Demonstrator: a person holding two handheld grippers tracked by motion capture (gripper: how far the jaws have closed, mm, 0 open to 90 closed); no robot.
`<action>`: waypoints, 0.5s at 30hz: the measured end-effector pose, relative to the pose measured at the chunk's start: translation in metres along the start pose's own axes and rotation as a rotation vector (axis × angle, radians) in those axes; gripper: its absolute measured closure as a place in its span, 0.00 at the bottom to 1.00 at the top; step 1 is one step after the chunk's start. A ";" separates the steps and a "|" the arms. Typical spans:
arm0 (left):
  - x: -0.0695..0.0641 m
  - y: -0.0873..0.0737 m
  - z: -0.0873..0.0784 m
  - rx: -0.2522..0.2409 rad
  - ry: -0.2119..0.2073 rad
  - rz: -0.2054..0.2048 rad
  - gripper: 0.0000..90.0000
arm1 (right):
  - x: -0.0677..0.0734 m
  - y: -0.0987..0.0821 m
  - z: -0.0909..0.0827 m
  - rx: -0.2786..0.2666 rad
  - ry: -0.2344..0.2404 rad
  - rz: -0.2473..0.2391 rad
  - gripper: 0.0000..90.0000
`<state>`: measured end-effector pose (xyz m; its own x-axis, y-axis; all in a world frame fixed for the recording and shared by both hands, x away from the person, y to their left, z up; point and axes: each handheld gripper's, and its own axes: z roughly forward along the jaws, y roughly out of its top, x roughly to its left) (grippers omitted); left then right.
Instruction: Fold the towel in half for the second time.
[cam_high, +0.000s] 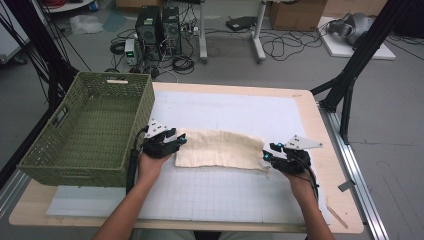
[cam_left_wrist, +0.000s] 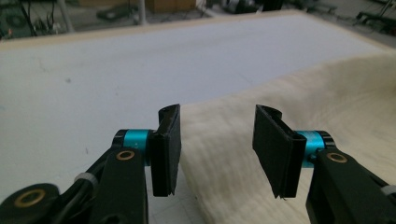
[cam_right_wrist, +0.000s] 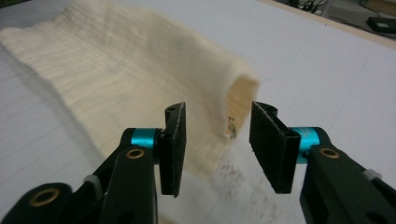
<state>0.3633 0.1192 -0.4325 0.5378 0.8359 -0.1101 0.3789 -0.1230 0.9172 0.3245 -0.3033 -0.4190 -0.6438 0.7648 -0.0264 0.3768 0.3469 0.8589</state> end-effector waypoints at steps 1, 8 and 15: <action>-0.001 0.000 0.003 -0.010 0.022 0.013 0.60 | -0.001 0.003 0.003 0.001 -0.002 0.000 0.60; 0.010 0.007 0.019 0.010 0.070 -0.035 0.60 | -0.034 0.020 0.038 0.064 -0.029 0.129 0.54; 0.032 0.009 0.045 0.120 0.070 -0.117 0.56 | -0.043 0.022 0.068 0.145 -0.028 0.167 0.55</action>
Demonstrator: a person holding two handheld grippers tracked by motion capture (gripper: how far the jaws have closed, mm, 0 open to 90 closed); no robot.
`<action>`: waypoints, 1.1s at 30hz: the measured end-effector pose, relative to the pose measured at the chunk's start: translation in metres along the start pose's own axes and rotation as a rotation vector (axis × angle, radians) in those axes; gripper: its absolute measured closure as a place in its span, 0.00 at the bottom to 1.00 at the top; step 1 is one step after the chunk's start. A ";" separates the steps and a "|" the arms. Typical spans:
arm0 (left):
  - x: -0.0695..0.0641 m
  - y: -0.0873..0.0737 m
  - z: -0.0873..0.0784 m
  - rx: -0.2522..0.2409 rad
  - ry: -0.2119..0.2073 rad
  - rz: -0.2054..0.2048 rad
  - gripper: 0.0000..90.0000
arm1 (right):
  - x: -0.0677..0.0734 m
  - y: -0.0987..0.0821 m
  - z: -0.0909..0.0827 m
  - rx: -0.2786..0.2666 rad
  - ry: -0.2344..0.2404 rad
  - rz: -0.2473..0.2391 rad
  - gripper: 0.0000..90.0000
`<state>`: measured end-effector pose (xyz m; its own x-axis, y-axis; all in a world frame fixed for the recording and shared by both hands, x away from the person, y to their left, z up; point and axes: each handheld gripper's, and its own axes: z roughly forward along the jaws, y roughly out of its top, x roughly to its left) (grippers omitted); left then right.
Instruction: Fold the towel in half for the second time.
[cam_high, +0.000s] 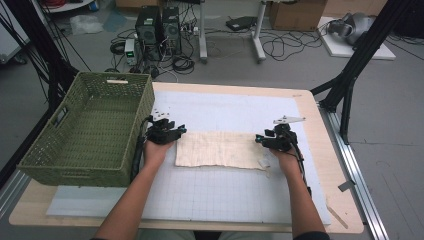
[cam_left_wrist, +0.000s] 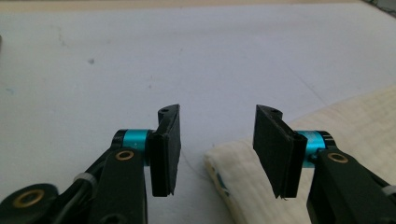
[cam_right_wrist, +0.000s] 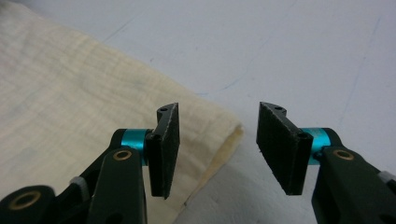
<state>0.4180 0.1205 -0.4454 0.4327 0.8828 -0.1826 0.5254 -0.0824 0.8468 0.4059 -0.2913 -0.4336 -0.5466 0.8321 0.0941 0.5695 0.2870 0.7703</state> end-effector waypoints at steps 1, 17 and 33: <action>0.001 0.000 0.003 0.011 -0.005 -0.003 0.56 | 0.000 0.001 0.004 0.012 0.002 0.000 0.56; -0.001 0.003 0.003 0.035 -0.042 0.069 0.95 | 0.005 0.006 0.008 0.020 0.002 -0.075 0.96; -0.021 0.004 -0.049 -0.089 -0.108 0.161 0.95 | 0.029 -0.001 -0.035 -0.102 0.006 -0.236 0.96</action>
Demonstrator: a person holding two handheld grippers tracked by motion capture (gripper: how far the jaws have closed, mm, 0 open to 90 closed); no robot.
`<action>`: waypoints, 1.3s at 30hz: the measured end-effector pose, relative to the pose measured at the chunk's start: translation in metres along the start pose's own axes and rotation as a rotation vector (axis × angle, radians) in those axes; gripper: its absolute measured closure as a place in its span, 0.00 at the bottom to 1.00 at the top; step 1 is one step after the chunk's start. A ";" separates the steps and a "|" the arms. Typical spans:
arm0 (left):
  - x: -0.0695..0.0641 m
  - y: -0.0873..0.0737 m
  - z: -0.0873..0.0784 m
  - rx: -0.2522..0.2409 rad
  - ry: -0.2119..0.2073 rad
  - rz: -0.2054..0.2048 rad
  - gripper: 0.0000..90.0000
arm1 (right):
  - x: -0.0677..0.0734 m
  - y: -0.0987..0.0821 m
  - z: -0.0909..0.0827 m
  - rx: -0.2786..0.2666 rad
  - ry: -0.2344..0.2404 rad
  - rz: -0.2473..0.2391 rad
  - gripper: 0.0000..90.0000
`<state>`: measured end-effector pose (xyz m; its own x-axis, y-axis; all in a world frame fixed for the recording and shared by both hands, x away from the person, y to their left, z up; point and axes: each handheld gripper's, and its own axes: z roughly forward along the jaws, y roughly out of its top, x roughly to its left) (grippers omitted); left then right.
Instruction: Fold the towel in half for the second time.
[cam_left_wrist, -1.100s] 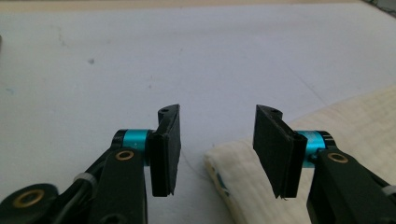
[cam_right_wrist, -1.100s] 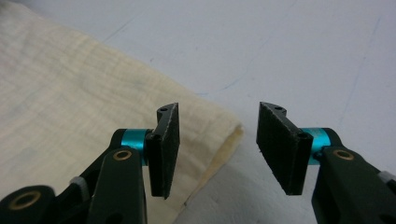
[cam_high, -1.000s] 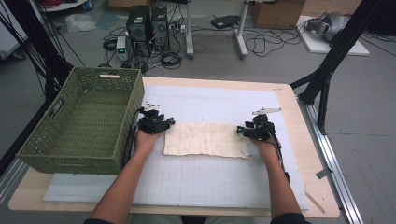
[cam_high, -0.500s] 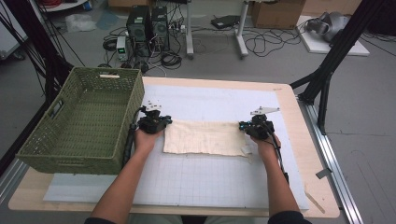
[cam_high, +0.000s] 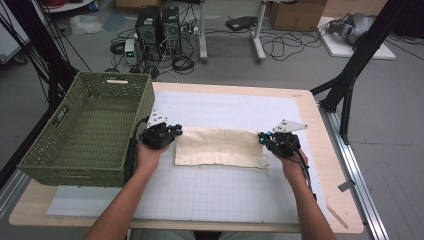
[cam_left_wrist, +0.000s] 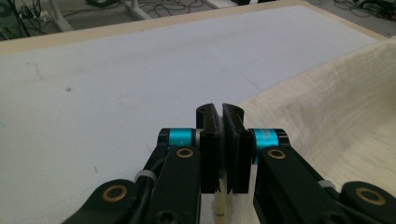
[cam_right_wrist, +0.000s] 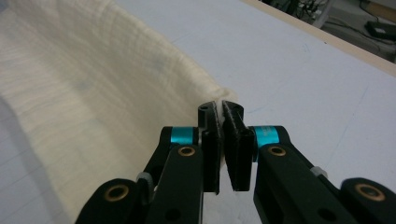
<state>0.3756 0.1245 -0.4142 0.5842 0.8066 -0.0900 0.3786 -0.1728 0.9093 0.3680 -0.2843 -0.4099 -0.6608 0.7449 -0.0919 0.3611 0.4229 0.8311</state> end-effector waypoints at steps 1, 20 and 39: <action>-0.002 -0.001 -0.002 -0.003 -0.006 0.007 0.95 | 0.001 -0.002 -0.003 -0.011 0.002 -0.002 0.96; -0.023 -0.039 -0.025 0.053 -0.030 0.026 0.94 | 0.022 -0.037 -0.022 -0.004 0.059 -0.029 0.96; -0.034 -0.011 -0.035 -0.031 -0.074 -0.030 0.60 | 0.028 -0.049 -0.024 0.038 0.063 -0.054 0.96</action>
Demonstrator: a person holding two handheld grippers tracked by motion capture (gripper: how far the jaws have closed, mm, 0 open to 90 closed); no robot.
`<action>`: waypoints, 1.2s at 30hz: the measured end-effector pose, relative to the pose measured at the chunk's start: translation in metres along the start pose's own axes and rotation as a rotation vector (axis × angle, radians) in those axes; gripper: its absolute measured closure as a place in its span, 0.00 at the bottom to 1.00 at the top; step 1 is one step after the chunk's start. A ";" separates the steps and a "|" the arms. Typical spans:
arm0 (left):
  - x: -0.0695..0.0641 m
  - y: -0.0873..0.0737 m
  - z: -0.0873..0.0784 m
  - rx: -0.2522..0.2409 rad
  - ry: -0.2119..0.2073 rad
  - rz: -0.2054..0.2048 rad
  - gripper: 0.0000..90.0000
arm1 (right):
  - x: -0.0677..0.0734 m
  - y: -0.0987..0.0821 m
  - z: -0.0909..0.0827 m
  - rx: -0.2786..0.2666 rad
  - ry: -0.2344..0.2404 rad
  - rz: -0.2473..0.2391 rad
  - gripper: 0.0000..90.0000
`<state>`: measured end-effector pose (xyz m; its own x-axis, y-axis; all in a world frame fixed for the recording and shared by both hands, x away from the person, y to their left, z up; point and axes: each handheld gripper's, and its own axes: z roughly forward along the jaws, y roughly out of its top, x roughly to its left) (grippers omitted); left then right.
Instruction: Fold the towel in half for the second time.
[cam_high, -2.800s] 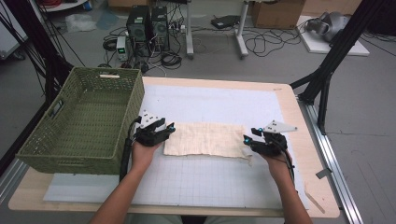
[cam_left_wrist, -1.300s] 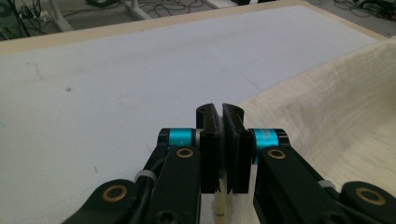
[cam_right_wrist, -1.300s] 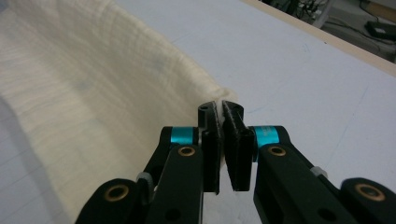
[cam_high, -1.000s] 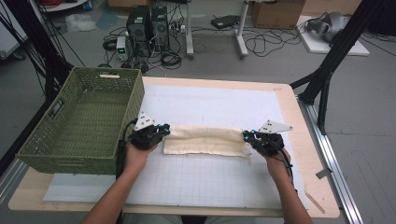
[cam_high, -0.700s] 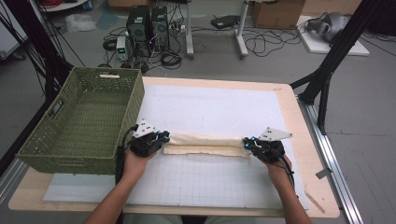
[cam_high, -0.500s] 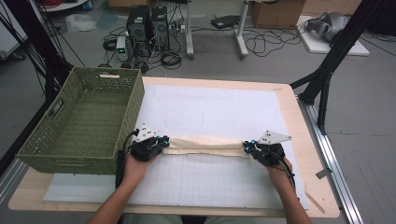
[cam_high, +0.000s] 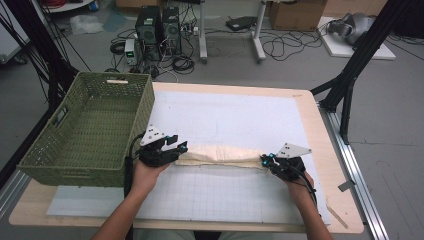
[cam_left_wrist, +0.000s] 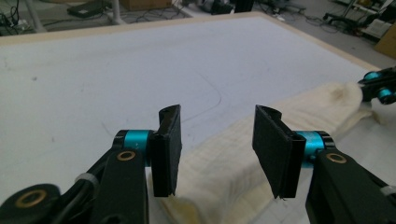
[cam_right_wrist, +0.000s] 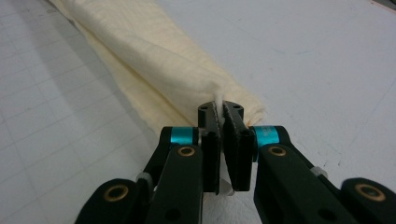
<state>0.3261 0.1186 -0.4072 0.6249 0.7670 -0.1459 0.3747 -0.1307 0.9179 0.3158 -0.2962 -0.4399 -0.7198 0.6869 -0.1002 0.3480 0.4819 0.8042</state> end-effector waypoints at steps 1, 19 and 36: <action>-0.001 0.000 0.003 0.012 -0.003 0.006 0.62 | 0.000 0.000 0.000 0.000 -0.001 0.001 0.96; -0.002 -0.035 0.029 0.230 0.029 0.096 0.86 | -0.006 0.001 -0.010 -0.014 -0.021 0.044 0.72; -0.002 -0.035 0.029 0.227 0.026 0.097 0.84 | 0.003 0.028 0.010 0.041 0.032 0.176 0.74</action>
<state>0.3313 0.1035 -0.4499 0.6490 0.7592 -0.0488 0.4599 -0.3404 0.8202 0.3292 -0.2750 -0.4229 -0.6641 0.7453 0.0595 0.4941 0.3778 0.7830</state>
